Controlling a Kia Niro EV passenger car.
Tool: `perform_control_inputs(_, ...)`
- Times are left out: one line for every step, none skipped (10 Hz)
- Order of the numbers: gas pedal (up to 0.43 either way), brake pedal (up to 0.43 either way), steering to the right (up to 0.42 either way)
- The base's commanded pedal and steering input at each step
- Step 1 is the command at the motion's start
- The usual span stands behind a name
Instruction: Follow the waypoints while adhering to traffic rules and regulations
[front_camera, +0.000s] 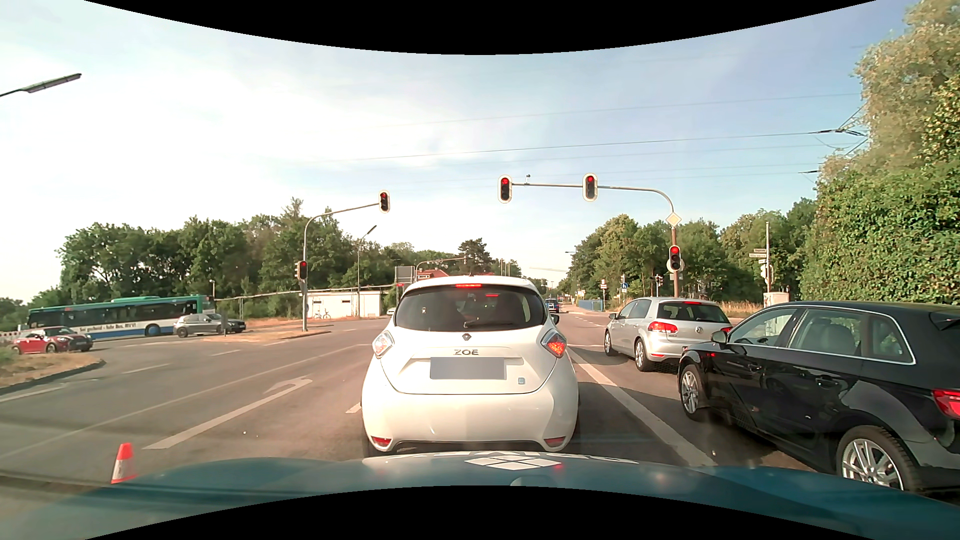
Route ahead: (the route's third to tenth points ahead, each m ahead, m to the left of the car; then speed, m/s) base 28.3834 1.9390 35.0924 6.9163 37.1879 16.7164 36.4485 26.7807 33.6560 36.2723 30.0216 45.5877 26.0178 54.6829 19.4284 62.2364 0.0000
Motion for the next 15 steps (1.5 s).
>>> perform_control_inputs(0.000,0.238,0.006)
perform_control_inputs(0.000,0.238,0.006)
perform_control_inputs(0.000,0.238,0.005)
perform_control_inputs(0.000,0.238,0.005)
perform_control_inputs(0.000,0.238,0.005)
perform_control_inputs(0.000,0.238,0.006)
perform_control_inputs(0.000,0.238,0.005)
perform_control_inputs(0.000,0.238,0.005)
perform_control_inputs(0.000,0.238,0.006)
perform_control_inputs(0.000,0.238,0.005)
perform_control_inputs(0.000,0.238,0.005)
perform_control_inputs(0.000,0.238,0.006)
perform_control_inputs(0.000,0.238,0.005)
perform_control_inputs(0.000,0.238,0.005)
perform_control_inputs(0.000,0.238,0.005)
